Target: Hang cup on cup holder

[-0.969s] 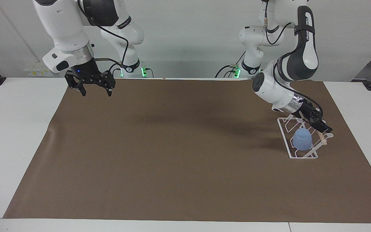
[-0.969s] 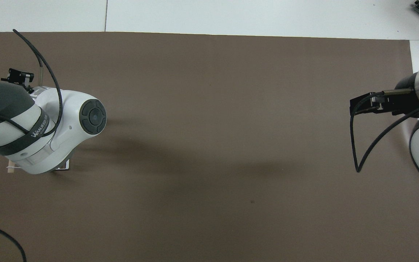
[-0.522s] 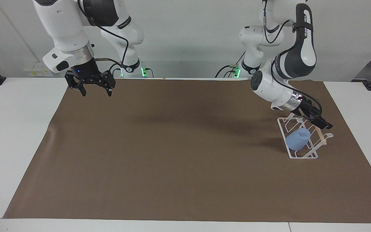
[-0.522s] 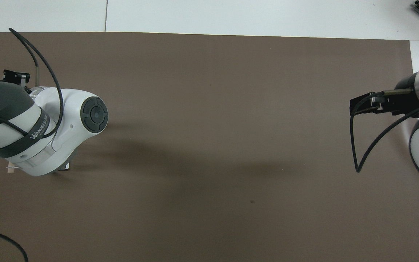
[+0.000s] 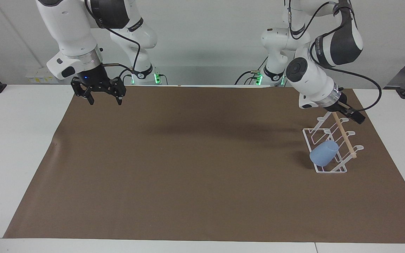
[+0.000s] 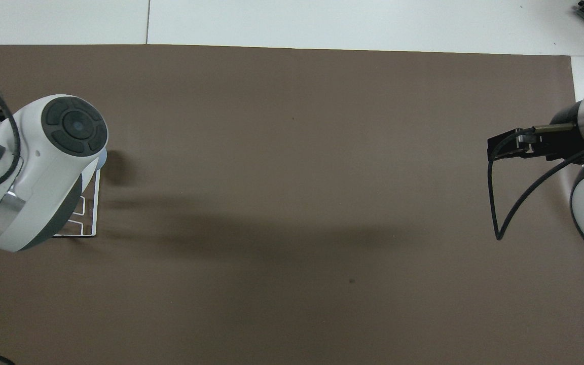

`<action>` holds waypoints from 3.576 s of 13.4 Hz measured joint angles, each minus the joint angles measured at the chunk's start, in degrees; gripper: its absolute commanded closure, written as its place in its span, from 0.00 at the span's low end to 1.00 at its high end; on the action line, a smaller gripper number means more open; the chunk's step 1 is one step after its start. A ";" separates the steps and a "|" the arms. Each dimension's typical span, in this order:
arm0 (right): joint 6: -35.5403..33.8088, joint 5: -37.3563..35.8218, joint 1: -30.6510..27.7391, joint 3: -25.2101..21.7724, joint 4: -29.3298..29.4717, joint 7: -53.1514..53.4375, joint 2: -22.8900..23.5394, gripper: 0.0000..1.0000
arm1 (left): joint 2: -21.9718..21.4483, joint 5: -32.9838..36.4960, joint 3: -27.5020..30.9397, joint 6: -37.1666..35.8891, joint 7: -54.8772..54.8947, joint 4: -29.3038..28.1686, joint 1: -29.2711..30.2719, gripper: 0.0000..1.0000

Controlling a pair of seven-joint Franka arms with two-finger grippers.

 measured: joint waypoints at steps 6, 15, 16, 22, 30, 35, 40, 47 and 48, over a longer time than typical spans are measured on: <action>0.00 0.00 0.00 0.00 0.00 0.00 0.00 0.00 | -7.03 -21.10 0.62 -2.87 -6.94 0.10 4.85 0.00; 0.00 0.00 0.00 0.00 0.00 0.00 0.00 0.00 | -7.53 -35.46 0.44 -0.32 -19.16 3.57 9.10 0.00; 0.00 0.00 0.00 0.00 0.00 0.00 0.00 0.00 | -7.53 -35.50 0.38 -0.03 -19.28 3.57 9.10 0.00; 0.00 0.00 0.00 0.00 0.00 0.00 0.00 0.00 | -7.49 -35.54 0.48 -0.87 -19.85 3.53 9.15 0.00; 0.00 0.00 0.00 0.00 0.00 0.00 0.00 0.00 | -4.77 -41.71 0.76 -3.06 -25.24 11.55 11.61 0.00; 0.00 0.00 0.00 0.00 0.00 0.00 0.00 0.00 | -1.45 -44.07 0.84 -8.32 -28.50 18.51 11.71 0.00; 0.00 0.00 0.00 0.00 0.00 0.00 0.00 0.00 | -0.86 -51.24 7.61 -11.17 -28.62 21.09 10.04 0.00; 0.00 0.00 0.00 0.00 0.00 0.00 0.00 0.00 | -1.62 -51.49 8.06 -12.90 -28.60 21.57 10.00 0.00; 0.00 0.00 0.00 0.00 0.00 0.00 0.00 0.00 | -1.63 -51.08 8.05 -13.05 -28.60 21.57 9.99 0.00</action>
